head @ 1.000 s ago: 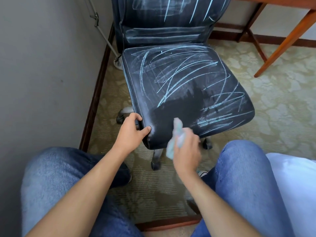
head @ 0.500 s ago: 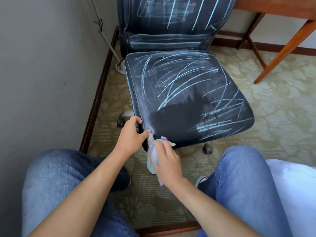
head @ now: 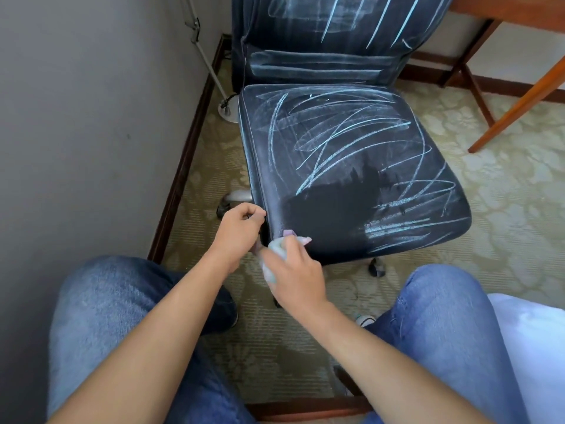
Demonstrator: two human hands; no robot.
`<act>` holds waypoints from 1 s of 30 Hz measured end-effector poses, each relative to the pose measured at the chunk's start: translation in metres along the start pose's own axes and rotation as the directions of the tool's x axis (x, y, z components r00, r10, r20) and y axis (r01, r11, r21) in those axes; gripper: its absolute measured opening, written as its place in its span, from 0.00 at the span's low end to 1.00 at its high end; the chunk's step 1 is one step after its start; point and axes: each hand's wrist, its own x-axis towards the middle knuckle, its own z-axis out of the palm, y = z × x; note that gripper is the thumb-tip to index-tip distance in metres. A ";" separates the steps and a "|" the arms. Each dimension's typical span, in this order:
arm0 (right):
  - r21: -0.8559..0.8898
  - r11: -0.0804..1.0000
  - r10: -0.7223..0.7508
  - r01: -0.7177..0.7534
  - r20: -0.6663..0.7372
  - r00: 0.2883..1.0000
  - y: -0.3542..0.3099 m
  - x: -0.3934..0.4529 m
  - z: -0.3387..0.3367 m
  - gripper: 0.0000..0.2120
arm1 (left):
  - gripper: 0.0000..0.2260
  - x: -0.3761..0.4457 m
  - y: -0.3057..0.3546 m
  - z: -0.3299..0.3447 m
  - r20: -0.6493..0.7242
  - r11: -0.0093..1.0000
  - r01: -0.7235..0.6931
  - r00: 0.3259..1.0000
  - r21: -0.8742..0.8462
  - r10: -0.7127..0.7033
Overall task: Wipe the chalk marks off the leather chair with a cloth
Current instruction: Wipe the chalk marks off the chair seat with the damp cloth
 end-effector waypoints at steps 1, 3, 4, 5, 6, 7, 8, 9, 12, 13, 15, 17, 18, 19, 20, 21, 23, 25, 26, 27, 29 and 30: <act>0.000 1.000 -0.028 0.028 0.004 1.000 0.006 -0.001 0.000 0.13 | 0.06 0.000 0.000 0.000 0.004 1.000 -0.004 1.000 0.016 0.004; 0.049 0.997 0.066 -0.063 -0.058 0.996 0.020 0.004 -0.010 0.10 | 0.05 0.002 0.002 -0.001 0.013 0.986 -0.061 0.998 0.153 0.060; 0.071 0.984 0.171 -0.165 -0.089 0.981 0.028 0.010 -0.019 0.09 | 0.05 0.003 0.003 0.000 0.019 0.957 -0.111 0.994 0.267 0.110; 0.074 0.960 0.278 -0.271 -0.103 0.955 0.040 0.017 -0.026 0.09 | 0.08 0.004 0.003 0.002 0.029 0.909 -0.161 0.986 0.385 0.163; 0.070 0.932 0.360 -0.355 -0.090 0.929 0.053 0.026 -0.034 0.09 | 0.12 0.005 0.004 0.005 0.056 0.851 -0.218 0.974 0.477 0.218; 0.072 0.909 0.416 -0.411 -0.069 0.907 0.067 0.036 -0.040 0.09 | 0.16 0.005 0.005 0.009 0.098 0.797 -0.276 0.959 0.537 0.266; 0.070 0.893 0.449 -0.445 -0.063 0.891 0.079 0.047 -0.046 0.09 | 0.21 0.003 0.007 0.012 0.139 0.744 -0.328 0.942 0.582 0.306; 0.051 0.886 0.464 -0.461 -0.062 0.884 0.090 0.059 -0.051 0.10 | 0.24 0.002 0.007 0.015 0.173 0.695 -0.365 0.927 0.619 0.333; -0.015 0.867 0.495 -0.498 -0.080 0.865 0.109 0.098 -0.058 0.13 | 0.35 -0.001 0.007 0.017 0.247 0.609 -0.378 0.924 0.698 0.290; -0.016 0.859 0.509 -0.511 -0.074 0.858 0.111 0.108 -0.058 0.14 | 0.39 -0.003 0.006 0.016 0.280 0.591 -0.378 0.926 0.713 0.254; 0.014 0.859 0.512 -0.512 -0.044 0.858 0.105 0.120 -0.056 0.14 | 0.45 -0.002 0.005 0.012 0.324 0.598 -0.382 0.923 0.705 0.208; 0.041 0.893 0.449 -0.449 0.009 0.893 0.086 0.119 -0.054 0.15 | 0.45 0.002 0.007 0.007 0.306 0.684 -0.358 0.930 0.636 0.203; 0.067 0.928 0.365 -0.367 0.045 0.930 0.074 0.112 -0.053 0.16 | 0.44 0.006 0.007 0.004 0.288 0.725 -0.343 0.935 0.597 0.205; 0.111 0.963 0.240 -0.248 0.082 0.967 0.061 0.103 -0.053 0.18 | 0.42 0.009 0.009 0.001 0.278 0.755 -0.337 0.937 0.562 0.211; 0.156 0.981 0.100 -0.117 0.113 0.989 0.051 0.093 -0.055 0.19 | 0.41 0.011 0.010 -0.001 0.274 0.777 -0.342 0.935 0.529 0.225; 0.159 0.987 -0.008 -0.012 0.121 0.993 0.050 0.085 -0.055 0.20 | 0.40 0.013 0.010 -0.003 0.274 0.792 -0.354 0.930 0.497 0.244; 0.036 0.996 -0.083 0.079 0.112 0.990 0.068 0.090 -0.059 0.18 | 0.41 0.014 0.011 -0.006 0.276 0.812 -0.359 0.927 0.461 0.254; -0.128 0.987 0.105 -0.093 0.094 0.990 0.092 0.109 -0.060 0.16 | 0.44 0.013 0.011 -0.007 0.280 0.810 -0.343 0.932 0.476 0.230; -0.155 0.960 0.245 -0.233 0.063 0.967 0.105 0.120 -0.062 0.15 | 0.45 0.014 0.010 -0.007 0.282 0.807 -0.337 0.934 0.484 0.221; -0.136 0.922 0.369 -0.363 0.015 0.929 0.115 0.130 -0.062 0.14 | 0.46 0.014 0.009 -0.007 0.285 0.807 -0.330 0.935 0.490 0.209; -0.067 0.880 0.470 -0.471 -0.029 0.882 0.113 0.139 -0.062 0.14 | 0.47 0.015 0.009 -0.007 0.288 0.806 -0.312 0.940 0.503 0.184; -0.050 0.899 0.436 -0.436 -0.002 0.900 0.101 0.138 -0.062 0.14 | 0.47 0.015 0.009 -0.007 0.288 0.807 -0.304 0.942 0.507 0.174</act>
